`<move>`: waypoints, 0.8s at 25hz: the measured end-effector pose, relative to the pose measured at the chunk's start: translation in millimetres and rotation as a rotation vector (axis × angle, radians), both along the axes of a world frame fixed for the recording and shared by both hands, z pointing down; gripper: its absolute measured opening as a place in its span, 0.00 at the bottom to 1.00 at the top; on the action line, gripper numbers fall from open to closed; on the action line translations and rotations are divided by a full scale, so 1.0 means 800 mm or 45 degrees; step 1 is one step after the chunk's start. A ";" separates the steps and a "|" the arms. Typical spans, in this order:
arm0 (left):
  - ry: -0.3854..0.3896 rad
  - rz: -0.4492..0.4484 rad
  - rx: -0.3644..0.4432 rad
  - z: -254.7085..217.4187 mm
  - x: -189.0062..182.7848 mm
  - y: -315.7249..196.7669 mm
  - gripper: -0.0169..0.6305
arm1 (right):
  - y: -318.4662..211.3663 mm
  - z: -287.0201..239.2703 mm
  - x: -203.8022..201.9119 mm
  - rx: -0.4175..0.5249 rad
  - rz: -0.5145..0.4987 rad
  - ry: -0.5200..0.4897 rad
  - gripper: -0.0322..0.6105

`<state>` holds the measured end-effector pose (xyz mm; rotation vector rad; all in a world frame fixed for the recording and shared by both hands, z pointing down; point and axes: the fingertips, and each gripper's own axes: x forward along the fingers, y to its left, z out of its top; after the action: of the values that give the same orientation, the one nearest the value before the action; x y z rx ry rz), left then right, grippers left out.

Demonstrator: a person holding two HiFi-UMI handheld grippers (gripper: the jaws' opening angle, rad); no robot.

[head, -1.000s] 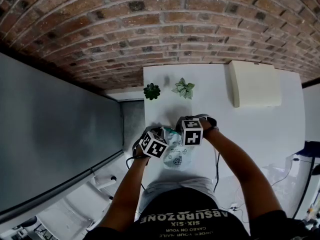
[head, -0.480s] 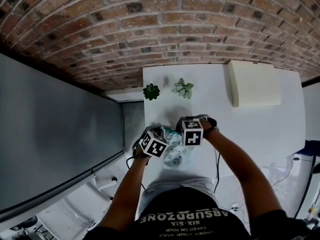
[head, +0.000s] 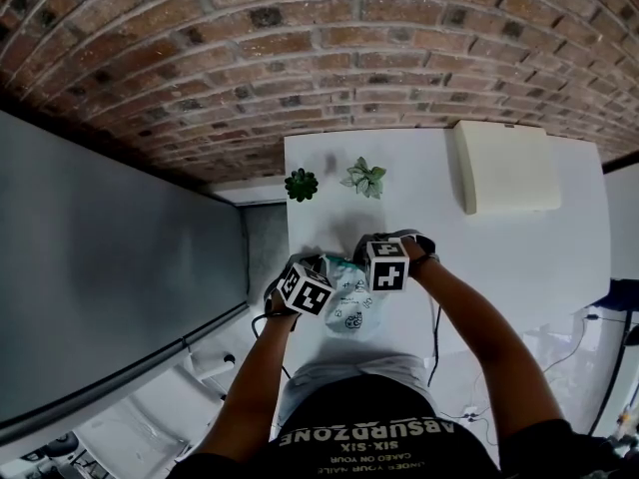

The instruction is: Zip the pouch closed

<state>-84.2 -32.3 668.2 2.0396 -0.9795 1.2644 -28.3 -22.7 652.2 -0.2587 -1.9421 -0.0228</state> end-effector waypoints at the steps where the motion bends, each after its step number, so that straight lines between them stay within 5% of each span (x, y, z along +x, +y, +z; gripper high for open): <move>1: 0.000 -0.001 0.000 0.000 0.000 0.000 0.05 | 0.000 0.000 0.000 -0.002 0.001 0.001 0.05; 20: -0.022 -0.012 0.007 0.003 -0.005 -0.001 0.05 | 0.003 0.002 0.010 0.000 0.016 0.003 0.05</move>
<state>-88.0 -32.8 670.7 2.0293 -1.0002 1.2778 -20.0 -20.0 653.5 -0.2464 -1.9413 -0.0142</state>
